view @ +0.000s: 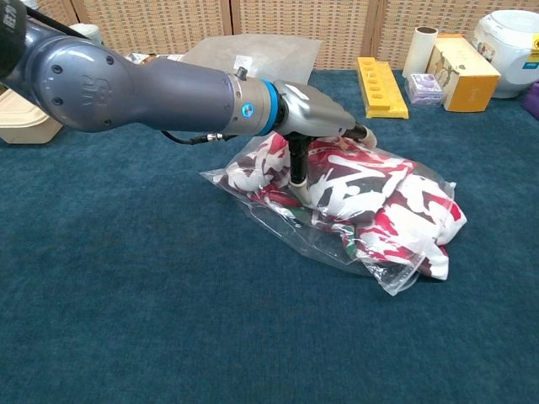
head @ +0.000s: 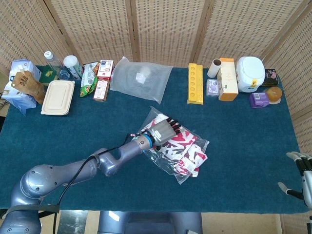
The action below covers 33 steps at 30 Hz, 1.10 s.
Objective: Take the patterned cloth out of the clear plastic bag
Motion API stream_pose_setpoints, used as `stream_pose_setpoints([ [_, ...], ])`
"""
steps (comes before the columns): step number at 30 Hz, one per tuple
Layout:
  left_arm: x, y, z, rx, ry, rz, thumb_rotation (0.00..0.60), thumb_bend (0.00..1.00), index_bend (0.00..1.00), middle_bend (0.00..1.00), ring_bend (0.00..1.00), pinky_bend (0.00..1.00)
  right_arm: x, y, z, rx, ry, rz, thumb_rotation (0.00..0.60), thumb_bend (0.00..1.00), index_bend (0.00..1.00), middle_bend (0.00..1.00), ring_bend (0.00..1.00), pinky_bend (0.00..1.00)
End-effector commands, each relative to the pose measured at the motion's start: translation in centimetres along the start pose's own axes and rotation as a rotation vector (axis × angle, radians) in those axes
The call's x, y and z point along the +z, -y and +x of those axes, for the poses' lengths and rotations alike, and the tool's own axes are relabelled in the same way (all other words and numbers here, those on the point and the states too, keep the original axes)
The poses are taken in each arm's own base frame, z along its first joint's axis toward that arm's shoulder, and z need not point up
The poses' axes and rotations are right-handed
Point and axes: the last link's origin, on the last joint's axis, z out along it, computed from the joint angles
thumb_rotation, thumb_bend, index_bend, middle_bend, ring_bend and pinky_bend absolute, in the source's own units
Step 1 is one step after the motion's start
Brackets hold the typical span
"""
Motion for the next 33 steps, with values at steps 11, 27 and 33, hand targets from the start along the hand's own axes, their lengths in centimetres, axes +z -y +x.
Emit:
stream_pose_setpoints([
  [11,1.4,-1.5,-0.4,-0.147,-0.101,0.021,0.6,0.38,0.88,0.69,0.67,0.69,0.0,0.2,0.0,0.016,-0.006,0.014,0.589,0.09,0.22,0.24,0.2,0.12],
  [27,-2.0,2.1,-2.0,-0.531,-0.528,0.028,0.6,0.39,0.88,0.72,0.7,0.71,0.8,1.0,0.0,0.056,0.002,0.057,0.589,0.13,0.24,0.29,0.26,0.19],
  [33,-3.8,2.5,-2.8,-0.643,-0.674,-0.02,0.6,0.39,0.88,0.72,0.7,0.71,1.7,1.6,0.0,0.078,0.001,0.089,0.589,0.13,0.25,0.31,0.3,0.22],
])
